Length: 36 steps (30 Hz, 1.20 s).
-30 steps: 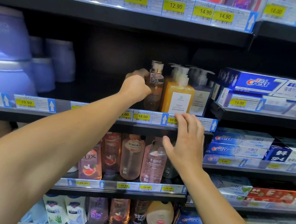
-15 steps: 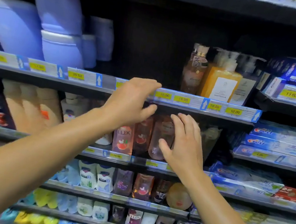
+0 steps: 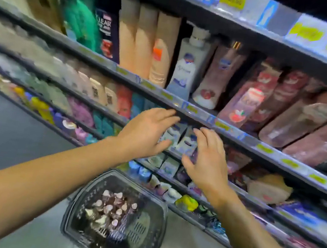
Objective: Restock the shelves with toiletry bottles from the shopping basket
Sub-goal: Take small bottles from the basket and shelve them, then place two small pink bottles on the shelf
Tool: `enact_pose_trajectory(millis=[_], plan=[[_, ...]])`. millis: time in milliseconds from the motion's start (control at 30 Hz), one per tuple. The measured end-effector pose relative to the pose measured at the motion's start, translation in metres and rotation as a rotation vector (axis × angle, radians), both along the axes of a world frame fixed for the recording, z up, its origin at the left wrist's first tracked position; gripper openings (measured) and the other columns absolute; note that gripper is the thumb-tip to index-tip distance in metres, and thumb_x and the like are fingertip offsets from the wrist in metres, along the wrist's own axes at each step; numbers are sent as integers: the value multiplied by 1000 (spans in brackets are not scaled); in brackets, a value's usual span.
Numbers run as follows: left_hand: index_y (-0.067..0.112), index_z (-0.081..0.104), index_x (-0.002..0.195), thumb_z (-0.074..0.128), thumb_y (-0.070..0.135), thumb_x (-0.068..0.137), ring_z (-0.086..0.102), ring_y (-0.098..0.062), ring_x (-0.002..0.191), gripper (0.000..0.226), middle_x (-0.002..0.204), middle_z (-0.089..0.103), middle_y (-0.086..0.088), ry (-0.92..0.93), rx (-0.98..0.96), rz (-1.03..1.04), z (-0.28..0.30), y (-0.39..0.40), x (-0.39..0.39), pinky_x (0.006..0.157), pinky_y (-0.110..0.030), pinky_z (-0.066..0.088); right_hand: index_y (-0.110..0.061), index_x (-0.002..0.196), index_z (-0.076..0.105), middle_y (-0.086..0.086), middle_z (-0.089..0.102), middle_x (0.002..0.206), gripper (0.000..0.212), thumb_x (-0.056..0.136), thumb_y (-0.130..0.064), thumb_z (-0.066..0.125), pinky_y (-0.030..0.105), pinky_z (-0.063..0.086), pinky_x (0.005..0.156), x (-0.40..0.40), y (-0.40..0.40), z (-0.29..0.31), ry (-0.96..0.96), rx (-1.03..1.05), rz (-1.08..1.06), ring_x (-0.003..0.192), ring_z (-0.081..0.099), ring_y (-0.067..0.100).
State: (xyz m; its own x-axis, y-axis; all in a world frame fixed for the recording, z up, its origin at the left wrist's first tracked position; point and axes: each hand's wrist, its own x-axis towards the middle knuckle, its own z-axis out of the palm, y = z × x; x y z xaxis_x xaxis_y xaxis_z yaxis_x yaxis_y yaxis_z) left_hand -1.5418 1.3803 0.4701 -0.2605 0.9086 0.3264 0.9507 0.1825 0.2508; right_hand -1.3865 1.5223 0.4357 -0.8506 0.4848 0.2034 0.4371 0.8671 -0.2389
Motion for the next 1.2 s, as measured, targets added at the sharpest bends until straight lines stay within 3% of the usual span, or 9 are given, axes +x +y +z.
enact_pose_trajectory(millis=[67, 200, 400, 533, 633, 733, 867, 1000, 1200], plan=[[-1, 56, 133, 77, 24, 80, 54, -39, 123, 62, 138, 53, -22, -55, -63, 33, -33, -22, -13, 106, -47, 41, -10, 147, 37, 9, 33, 152, 73, 85, -35, 67, 43, 19, 118, -11, -17, -24, -64, -63, 9, 143, 22, 29], [3, 53, 137, 73, 28, 83, 48, -39, 128, 63, 143, 49, -20, -192, -181, 105, -104, -65, -30, 108, -49, 39, 6, 130, 53, 24, 53, 130, 62, 79, -25, 69, 50, 38, 105, -28, -48, -76, -144, -129, 72, 122, 49, 43], [4, 55, 134, 73, 28, 80, 55, -39, 120, 62, 137, 55, -19, -366, -342, 146, -212, -115, -35, 100, -44, 46, 1, 138, 47, 20, 47, 138, 66, 83, -26, 72, 44, 31, 111, -31, -90, -175, -402, -261, 72, 131, 41, 39], [9, 54, 136, 73, 27, 79, 52, -37, 124, 62, 141, 52, -14, -469, -448, 215, -282, -138, -39, 102, -45, 46, 6, 127, 54, 25, 53, 124, 55, 78, -16, 70, 44, 43, 95, -29, -110, -242, -471, -421, 24, 114, 51, 45], [13, 50, 139, 72, 28, 80, 48, -34, 128, 64, 144, 50, -9, -530, -530, 237, -338, -152, -38, 103, -46, 46, -6, 138, 45, 13, 45, 139, 65, 80, -26, 68, 41, 38, 105, -24, -125, -296, -580, -474, -29, 125, 43, 36], [17, 48, 142, 67, 29, 85, 44, -29, 132, 61, 145, 49, -5, -593, -586, 280, -394, -160, -32, 106, -39, 39, -4, 134, 51, 14, 51, 136, 63, 78, -24, 72, 40, 38, 108, -19, -135, -354, -556, -482, -54, 123, 48, 35], [9, 58, 131, 72, 19, 80, 55, -34, 121, 54, 130, 60, -12, -576, -595, 291, -469, -160, -19, 100, -40, 45, -9, 141, 42, 12, 42, 142, 65, 85, -30, 65, 42, 38, 106, -20, -136, -433, -642, -527, -71, 127, 43, 33], [18, 51, 134, 68, 24, 82, 52, -33, 119, 55, 135, 53, -6, -629, -684, 283, -545, -156, -7, 92, -46, 50, -12, 142, 38, 10, 40, 141, 66, 88, -36, 66, 40, 39, 103, -21, -132, -512, -651, -560, -69, 128, 41, 30], [15, 54, 136, 74, 22, 78, 56, -38, 114, 61, 127, 60, -12, -513, -738, 222, -651, -149, 15, 89, -48, 50, -17, 143, 37, 9, 41, 138, 70, 83, -28, 71, 40, 44, 103, -26, -120, -622, -672, -634, -70, 127, 44, 30]])
